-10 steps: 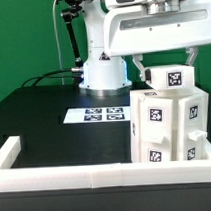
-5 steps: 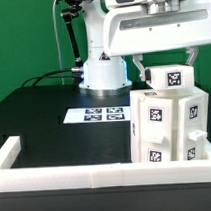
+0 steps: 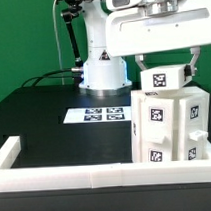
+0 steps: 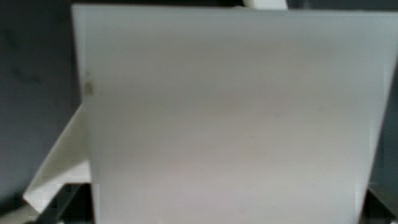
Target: Assemble cabinet
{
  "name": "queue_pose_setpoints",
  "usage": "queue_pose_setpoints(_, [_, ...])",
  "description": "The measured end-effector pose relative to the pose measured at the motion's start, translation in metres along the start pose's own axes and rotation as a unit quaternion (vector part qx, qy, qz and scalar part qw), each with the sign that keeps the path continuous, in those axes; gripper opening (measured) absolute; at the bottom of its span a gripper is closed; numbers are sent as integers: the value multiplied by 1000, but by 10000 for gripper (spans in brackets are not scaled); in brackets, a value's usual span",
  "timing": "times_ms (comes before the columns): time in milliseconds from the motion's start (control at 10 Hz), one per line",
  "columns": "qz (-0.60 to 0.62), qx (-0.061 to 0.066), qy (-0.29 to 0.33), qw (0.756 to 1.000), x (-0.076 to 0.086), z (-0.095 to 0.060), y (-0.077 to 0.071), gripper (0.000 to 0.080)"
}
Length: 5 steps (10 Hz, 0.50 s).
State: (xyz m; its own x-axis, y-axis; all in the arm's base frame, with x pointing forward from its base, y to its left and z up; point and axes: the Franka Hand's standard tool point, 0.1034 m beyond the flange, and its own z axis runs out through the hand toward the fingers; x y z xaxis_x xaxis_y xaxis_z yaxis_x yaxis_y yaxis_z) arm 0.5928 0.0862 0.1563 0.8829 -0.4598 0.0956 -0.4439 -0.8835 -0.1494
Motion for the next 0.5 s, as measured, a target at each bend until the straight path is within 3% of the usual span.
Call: queue_pose_setpoints(500, [192, 10, -2, 981, -2, 0, -5, 560])
